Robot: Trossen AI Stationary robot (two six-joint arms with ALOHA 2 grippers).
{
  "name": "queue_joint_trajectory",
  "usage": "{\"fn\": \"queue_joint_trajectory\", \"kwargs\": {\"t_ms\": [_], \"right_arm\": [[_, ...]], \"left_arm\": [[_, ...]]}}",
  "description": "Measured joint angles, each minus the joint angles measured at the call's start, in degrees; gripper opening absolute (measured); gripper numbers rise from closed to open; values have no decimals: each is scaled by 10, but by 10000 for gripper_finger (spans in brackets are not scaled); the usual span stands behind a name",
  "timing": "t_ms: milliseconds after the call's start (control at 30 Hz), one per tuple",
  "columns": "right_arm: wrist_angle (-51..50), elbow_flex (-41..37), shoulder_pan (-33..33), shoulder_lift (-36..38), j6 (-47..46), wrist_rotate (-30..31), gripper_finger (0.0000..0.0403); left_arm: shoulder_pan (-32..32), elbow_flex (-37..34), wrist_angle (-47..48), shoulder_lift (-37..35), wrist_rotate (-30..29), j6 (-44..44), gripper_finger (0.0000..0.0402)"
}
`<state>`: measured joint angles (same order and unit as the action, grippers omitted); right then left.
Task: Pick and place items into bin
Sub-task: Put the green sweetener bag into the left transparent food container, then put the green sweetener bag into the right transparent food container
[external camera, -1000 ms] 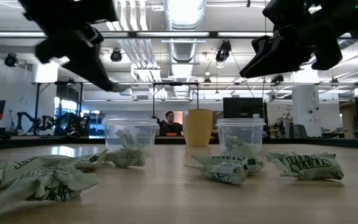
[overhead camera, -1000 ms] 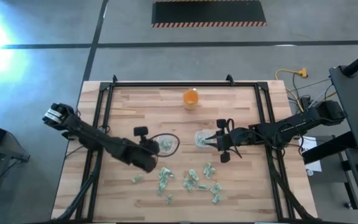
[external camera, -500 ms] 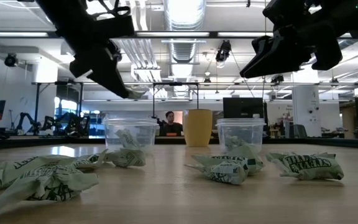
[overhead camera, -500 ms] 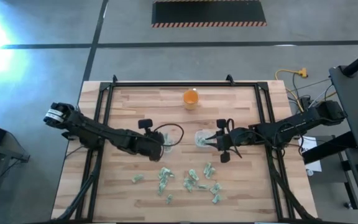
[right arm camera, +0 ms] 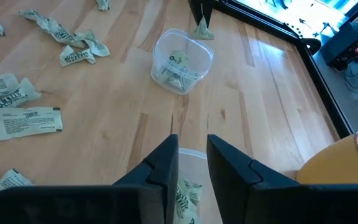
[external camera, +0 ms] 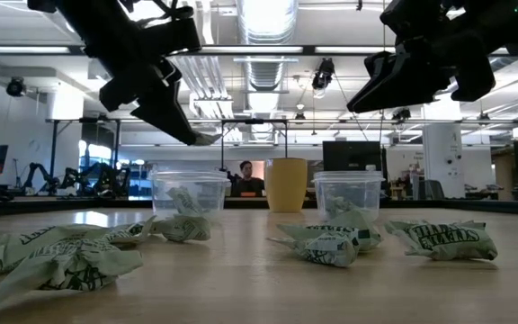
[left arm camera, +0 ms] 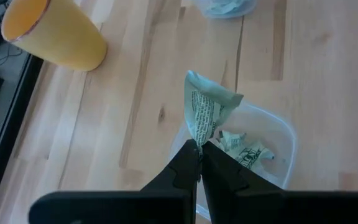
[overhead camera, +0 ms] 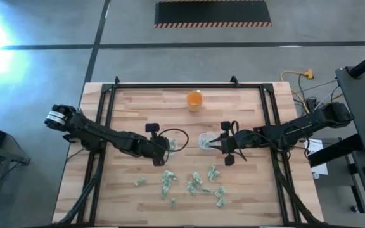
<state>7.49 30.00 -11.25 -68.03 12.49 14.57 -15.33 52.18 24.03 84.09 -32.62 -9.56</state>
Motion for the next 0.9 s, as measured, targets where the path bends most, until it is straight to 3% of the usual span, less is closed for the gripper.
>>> {"fn": "queue_joint_trajectory", "kwargs": {"t_ms": [267,567,733,900], "right_arm": [[0,0,0,0,2,0,72],[0,0,0,0,2,0,79],[-1,0,0,0,-2,-1,73],[-24,0,0,0,-34,-74,70]], "left_arm": [[0,-10,-11,1,0,6,6],[0,-16,-26,1,-4,13,80],[0,-14,-25,-1,-4,14,99],[0,-13,-23,-15,-4,15,100]]}}
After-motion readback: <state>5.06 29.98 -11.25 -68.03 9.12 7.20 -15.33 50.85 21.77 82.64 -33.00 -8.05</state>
